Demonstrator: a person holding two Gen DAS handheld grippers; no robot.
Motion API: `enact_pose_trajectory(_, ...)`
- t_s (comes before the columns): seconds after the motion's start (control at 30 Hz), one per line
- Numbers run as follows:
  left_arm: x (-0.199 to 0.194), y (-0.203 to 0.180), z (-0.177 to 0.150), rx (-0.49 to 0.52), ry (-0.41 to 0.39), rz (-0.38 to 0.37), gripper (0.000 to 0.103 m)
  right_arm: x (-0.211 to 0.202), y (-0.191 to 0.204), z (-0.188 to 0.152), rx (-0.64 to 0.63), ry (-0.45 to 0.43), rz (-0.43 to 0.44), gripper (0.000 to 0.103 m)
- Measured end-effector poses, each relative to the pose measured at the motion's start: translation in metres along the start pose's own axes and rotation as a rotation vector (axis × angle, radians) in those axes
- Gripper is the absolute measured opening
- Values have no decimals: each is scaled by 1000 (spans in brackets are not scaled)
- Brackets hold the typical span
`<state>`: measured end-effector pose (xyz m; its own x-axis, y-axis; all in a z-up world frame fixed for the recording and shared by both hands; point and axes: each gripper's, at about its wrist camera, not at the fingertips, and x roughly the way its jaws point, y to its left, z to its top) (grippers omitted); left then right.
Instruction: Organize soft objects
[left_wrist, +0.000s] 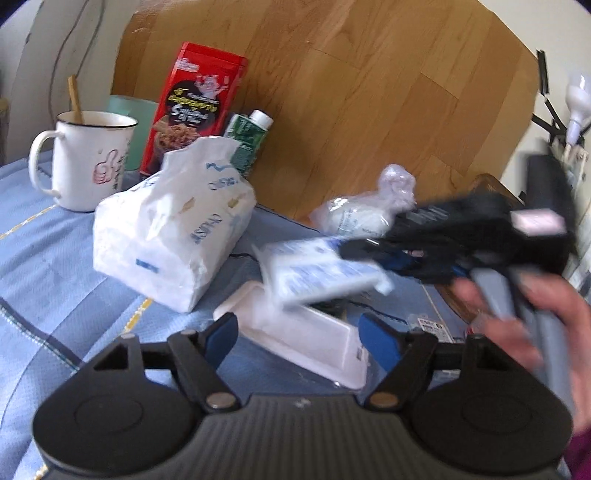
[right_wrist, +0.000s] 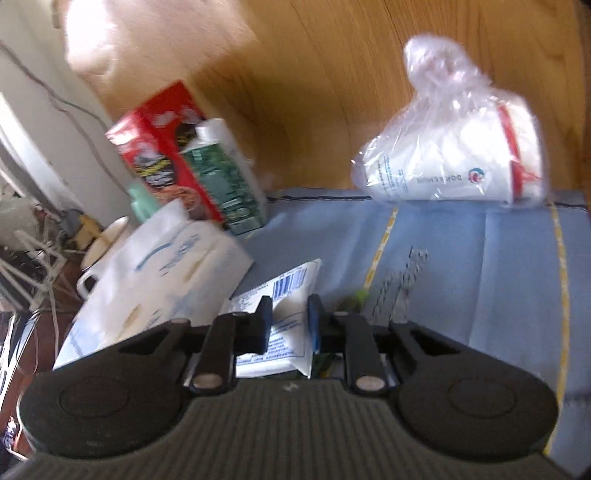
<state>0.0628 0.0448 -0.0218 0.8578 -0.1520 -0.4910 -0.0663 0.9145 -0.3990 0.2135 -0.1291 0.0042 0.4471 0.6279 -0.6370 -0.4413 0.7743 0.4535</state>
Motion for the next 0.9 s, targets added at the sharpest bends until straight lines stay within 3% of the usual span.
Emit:
enact_pose_trajectory(0.2, 1, 9, 2, -56, 13, -20, 75, -76, -1, -42, -38, -110, -17, 20)
enact_pose_trajectory(0.5, 1, -16, -6, 92, 18, -48, 79, -153, -43, -139, 156, -114, -74, 19)
enact_pose_trajectory(0.6, 0, -23, -8, 132, 14, -57, 79, -171, -49, -161, 149, -114, -116, 30)
enact_pose_trajectory(0.67, 1, -23, -8, 140, 16, -64, 79, -181, -48, -168, 106, -146, -166, 49)
enact_pose_trajectory(0.7, 1, -23, -8, 140, 17, -67, 79, -186, -47, -169, 78, -162, -181, 53)
enact_pose_trajectory(0.8, 0, -20, -6, 115, 29, -85, 79, -192, -44, -171, -11, -186, -177, 65)
enact_pose_trajectory(0.9, -1, -16, -7, 42, 90, -150, 79, -189, -38, -176, -125, -165, -158, 77)
